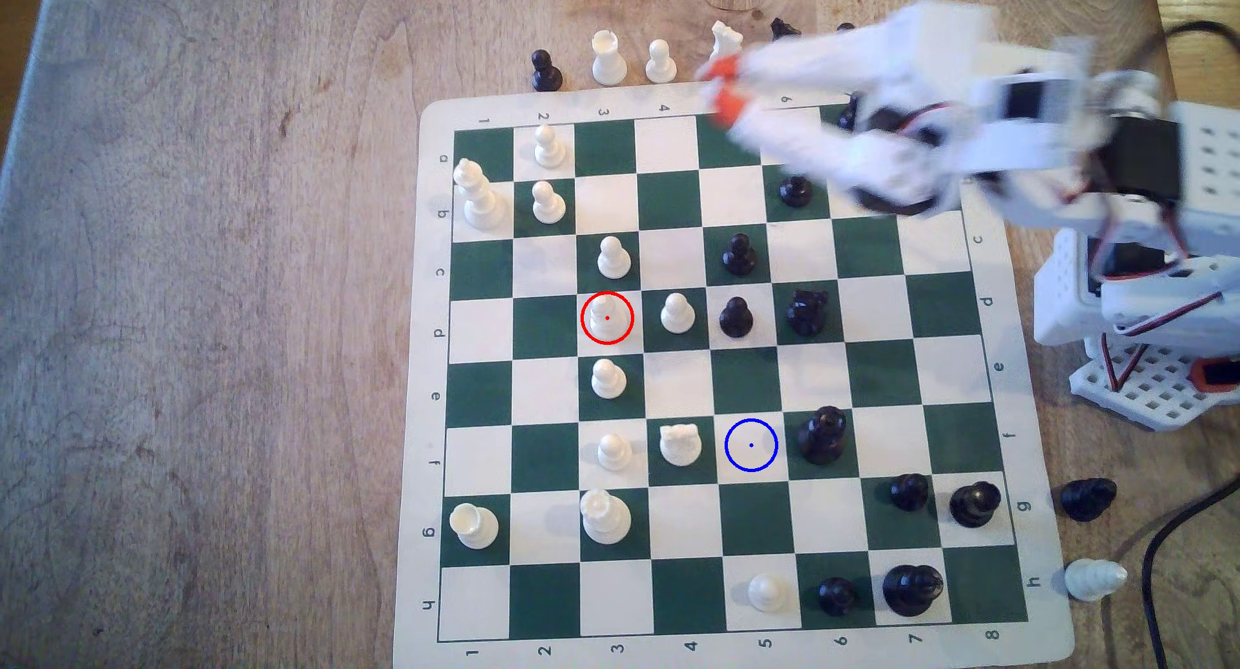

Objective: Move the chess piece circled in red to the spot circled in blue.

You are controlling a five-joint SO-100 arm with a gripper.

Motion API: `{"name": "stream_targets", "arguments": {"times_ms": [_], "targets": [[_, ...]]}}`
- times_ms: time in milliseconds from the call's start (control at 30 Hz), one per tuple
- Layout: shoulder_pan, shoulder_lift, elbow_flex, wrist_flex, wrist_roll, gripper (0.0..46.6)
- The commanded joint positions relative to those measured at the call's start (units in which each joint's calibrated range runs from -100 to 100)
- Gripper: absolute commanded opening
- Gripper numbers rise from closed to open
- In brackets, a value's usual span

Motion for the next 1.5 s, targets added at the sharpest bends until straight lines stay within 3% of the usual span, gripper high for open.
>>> {"name": "stream_targets", "arguments": {"times_ms": [0,33,67,200,633,833,1000,1100,1233,1467], "targets": [[-0.6,11.5,-15.0,5.1,-0.4,0.5],[-0.8,13.5,-16.4,5.9,-0.9,0.9],[-0.8,17.0,-19.2,7.6,-4.1,3.8],[-0.6,25.6,-27.6,16.8,-9.3,4.9],[-3.2,47.6,-53.0,45.6,-17.0,6.6],[-4.6,52.0,-55.0,45.5,-19.3,7.8],[-3.5,61.1,-63.7,48.6,-20.5,9.7],[-2.8,67.0,-70.0,51.0,-21.2,14.3],[-2.1,74.1,-78.1,55.6,-21.7,14.0],[-1.6,78.4,-81.8,56.4,-22.2,13.8]]}}
